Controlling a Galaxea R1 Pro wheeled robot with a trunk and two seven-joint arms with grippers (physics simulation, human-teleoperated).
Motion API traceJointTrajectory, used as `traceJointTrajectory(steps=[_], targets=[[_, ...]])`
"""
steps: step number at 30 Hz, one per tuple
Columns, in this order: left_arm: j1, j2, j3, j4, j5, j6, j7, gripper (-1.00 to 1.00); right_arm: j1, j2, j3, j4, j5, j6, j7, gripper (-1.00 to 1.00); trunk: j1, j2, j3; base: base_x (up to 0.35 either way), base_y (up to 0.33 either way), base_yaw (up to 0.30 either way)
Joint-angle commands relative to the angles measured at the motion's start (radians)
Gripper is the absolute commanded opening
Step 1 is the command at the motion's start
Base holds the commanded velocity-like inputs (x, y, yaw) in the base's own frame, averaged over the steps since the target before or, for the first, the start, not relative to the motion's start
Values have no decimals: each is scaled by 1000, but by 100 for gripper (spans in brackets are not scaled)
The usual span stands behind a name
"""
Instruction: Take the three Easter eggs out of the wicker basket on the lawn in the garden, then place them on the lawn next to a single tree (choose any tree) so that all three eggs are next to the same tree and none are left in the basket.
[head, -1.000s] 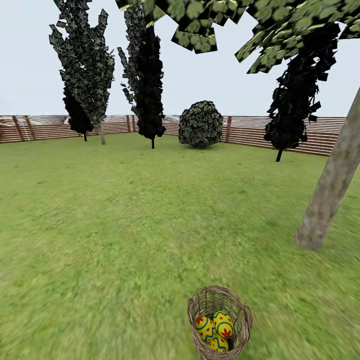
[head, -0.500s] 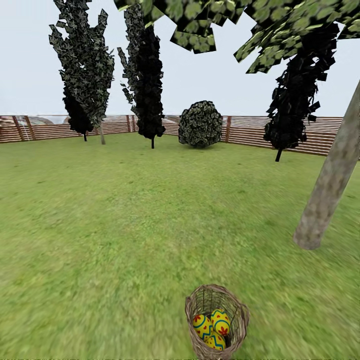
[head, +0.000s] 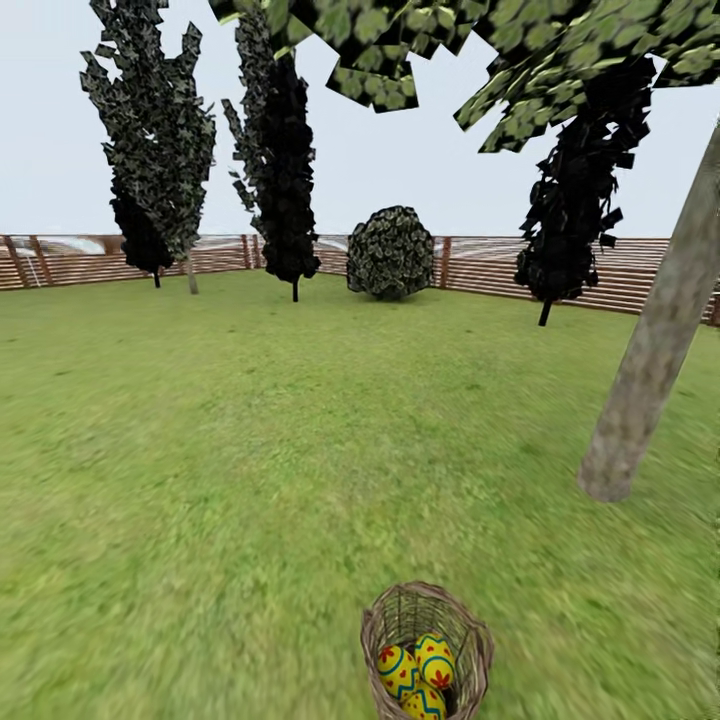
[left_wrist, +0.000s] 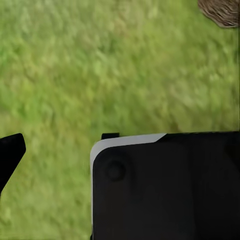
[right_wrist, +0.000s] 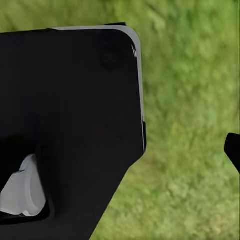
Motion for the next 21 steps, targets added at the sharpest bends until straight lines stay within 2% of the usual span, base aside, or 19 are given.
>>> traceJointTrajectory(steps=[1,6,14,21], targets=[[0,0,-2,1,-1,-3,0,100,0,0,-7,0,-1,-3,1,100,0,0,1,45,-1,-139],[0,0,-2,1,-1,-3,0,100,0,0,-9,-1,-2,-3,1,100,0,0,8,24,-1,-109],[0,0,-2,1,-1,-3,0,100,0,6,-12,3,-4,-3,0,100,0,0,10,14,2,-26],[0,0,-2,1,-1,-3,-1,100,0,13,-15,1,-4,-3,-1,100,0,0,11,165,52,-3]])
